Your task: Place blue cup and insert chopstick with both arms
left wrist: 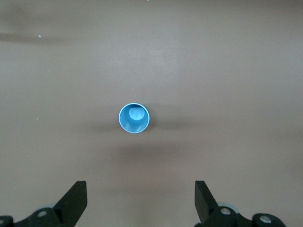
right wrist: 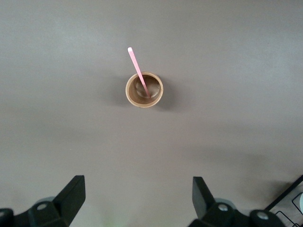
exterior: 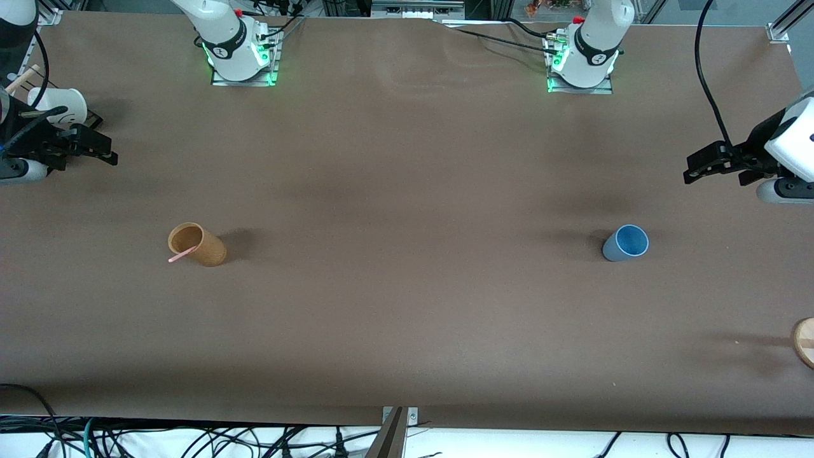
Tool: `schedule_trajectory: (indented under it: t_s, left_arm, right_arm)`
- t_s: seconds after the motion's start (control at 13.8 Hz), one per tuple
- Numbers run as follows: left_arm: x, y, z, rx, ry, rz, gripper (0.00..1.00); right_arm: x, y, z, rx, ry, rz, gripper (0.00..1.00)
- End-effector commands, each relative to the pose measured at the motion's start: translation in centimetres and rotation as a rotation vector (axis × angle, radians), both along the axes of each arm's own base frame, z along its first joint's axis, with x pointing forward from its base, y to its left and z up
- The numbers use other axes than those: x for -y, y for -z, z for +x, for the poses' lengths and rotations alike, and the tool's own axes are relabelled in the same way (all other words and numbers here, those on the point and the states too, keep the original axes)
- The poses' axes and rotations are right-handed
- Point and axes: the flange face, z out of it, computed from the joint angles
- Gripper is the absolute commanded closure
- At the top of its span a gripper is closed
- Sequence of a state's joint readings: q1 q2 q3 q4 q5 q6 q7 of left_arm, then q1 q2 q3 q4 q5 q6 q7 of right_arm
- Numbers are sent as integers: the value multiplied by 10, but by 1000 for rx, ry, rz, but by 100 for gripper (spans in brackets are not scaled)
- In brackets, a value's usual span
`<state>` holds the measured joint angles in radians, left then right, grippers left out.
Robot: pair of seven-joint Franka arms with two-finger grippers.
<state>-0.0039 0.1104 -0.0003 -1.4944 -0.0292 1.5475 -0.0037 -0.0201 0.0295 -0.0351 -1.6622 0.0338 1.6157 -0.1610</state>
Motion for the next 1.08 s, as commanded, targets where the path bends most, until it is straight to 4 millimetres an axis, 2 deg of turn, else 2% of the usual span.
schedule_trajectory:
  t_s: [0.0, 0.51, 1.01]
  left_arm:
    - [0, -3, 0, -3, 23, 5, 0]
    - [0, -3, 0, -3, 23, 5, 0]
    - [-3, -2, 0, -5, 17, 5, 0]
  right_arm:
    - [-1, -5, -6, 24, 6, -9, 0]
    - [3, -3, -4, 20, -3, -8, 0]
    - [-3, -4, -3, 22, -7, -10, 0]
